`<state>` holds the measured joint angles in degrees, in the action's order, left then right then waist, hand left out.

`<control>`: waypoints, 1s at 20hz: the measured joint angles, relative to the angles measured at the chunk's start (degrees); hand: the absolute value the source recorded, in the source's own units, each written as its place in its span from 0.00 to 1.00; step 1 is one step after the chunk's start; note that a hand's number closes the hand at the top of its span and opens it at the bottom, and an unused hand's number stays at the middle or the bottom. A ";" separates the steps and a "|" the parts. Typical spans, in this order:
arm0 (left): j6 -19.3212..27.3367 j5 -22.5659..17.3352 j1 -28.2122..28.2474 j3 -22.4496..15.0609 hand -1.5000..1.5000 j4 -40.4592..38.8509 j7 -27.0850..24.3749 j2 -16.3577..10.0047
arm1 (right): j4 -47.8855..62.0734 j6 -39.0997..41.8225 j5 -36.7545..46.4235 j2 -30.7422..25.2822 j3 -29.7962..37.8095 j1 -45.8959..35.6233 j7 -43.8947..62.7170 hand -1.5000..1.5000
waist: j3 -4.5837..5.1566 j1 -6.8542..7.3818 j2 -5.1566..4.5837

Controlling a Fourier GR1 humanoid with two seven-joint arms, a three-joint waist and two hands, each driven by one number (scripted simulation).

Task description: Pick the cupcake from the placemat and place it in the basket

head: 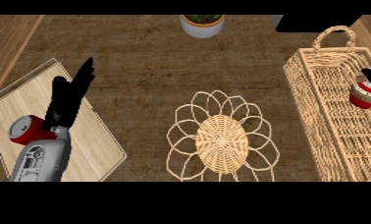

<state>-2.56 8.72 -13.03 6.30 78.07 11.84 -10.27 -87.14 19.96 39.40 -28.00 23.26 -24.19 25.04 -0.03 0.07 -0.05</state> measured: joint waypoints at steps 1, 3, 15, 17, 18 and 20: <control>-0.13 -0.01 0.33 0.04 0.50 0.31 0.10 -0.11 | 0.36 -1.06 -0.15 0.27 0.18 0.00 -0.54 0.00 | 0.01 0.02 0.02; -0.43 -0.01 1.34 -0.07 0.50 1.84 0.58 -0.38 | 0.72 -3.66 -0.67 1.09 0.91 0.34 -2.26 0.00 | 0.00 0.09 0.04; 0.38 0.44 1.25 -0.21 0.50 3.03 2.01 0.22 | -4.12 -13.89 -7.87 0.45 14.74 3.78 -3.96 0.00 | 0.02 -0.51 0.19; -0.05 -0.02 0.65 0.45 0.50 2.30 1.83 -0.34 | -3.15 -13.12 -10.77 -1.43 18.86 4.47 -3.48 0.00 | 0.04 -0.76 0.19; -0.25 -0.21 0.53 0.65 0.50 1.70 1.34 -0.42 | -2.65 -12.84 -12.11 -2.32 20.75 5.09 -3.66 0.00 | 0.03 -0.79 0.17; 0.26 0.16 0.58 0.43 0.50 1.53 1.02 0.00 | -0.91 -11.45 -15.10 -4.47 24.74 6.71 -4.40 0.00 | 0.03 -0.85 0.18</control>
<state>-2.30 8.89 -12.45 6.74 79.59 12.86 -10.27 -88.05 8.51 24.30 -32.47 48.00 -17.48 20.64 0.00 -0.79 0.13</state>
